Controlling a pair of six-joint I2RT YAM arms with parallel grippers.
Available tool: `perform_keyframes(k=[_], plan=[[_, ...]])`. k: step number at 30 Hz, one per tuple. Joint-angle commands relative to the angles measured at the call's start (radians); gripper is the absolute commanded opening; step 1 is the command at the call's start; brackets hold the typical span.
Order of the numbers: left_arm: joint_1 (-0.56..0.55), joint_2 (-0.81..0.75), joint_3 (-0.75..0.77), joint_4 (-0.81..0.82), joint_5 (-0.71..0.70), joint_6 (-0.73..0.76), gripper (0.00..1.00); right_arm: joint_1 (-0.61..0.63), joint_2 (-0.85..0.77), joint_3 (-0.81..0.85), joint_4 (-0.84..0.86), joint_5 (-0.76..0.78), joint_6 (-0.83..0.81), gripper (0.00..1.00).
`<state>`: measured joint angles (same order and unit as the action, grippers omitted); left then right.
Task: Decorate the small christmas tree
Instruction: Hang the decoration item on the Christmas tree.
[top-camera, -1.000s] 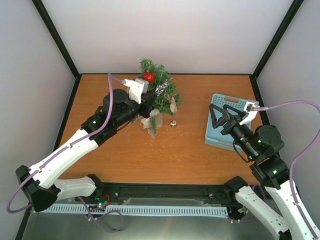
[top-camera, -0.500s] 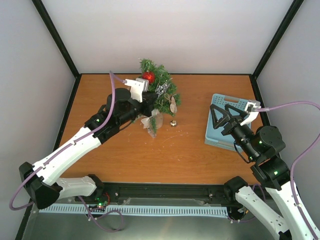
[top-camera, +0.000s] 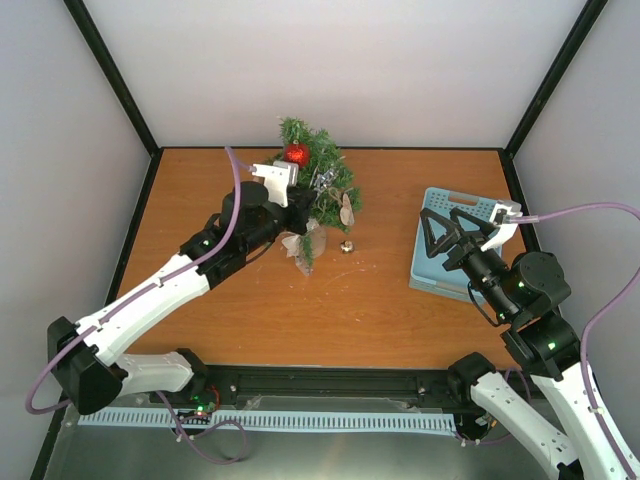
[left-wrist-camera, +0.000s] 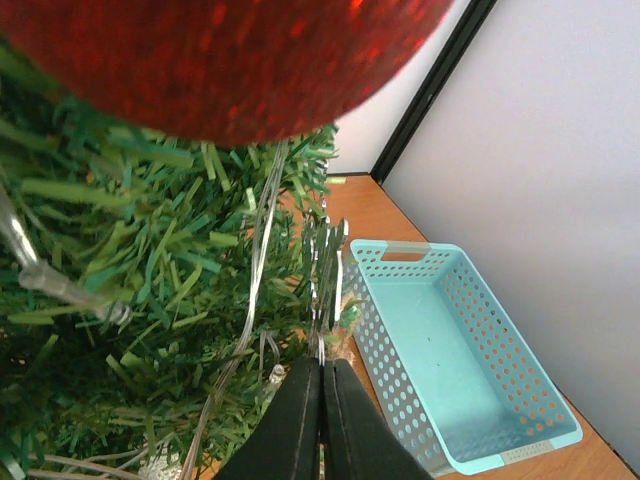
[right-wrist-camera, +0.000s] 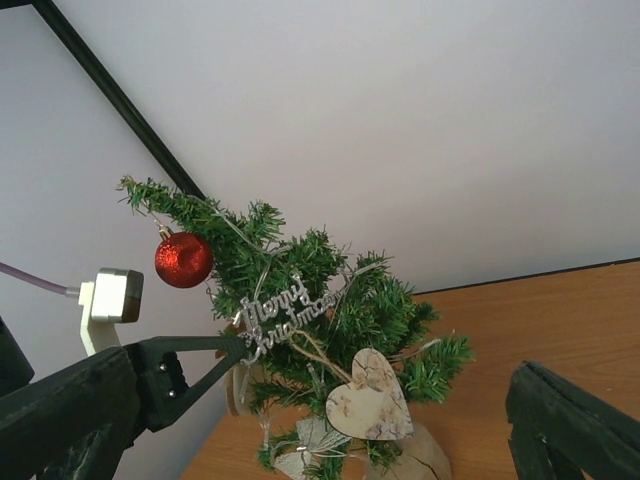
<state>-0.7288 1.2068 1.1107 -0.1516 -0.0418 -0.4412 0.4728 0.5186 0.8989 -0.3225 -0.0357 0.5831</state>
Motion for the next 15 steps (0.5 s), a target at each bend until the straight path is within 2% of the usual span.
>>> perform_keyframes(k=[1,15], plan=[[0.009,0.005,-0.015,0.061,-0.018,-0.053,0.01,0.001,-0.012,0.024,-0.008,0.02,-0.018,1.0],[0.009,0.016,-0.04,0.106,-0.058,-0.102,0.01,0.001,-0.013,0.023,-0.016,0.025,-0.026,1.0]])
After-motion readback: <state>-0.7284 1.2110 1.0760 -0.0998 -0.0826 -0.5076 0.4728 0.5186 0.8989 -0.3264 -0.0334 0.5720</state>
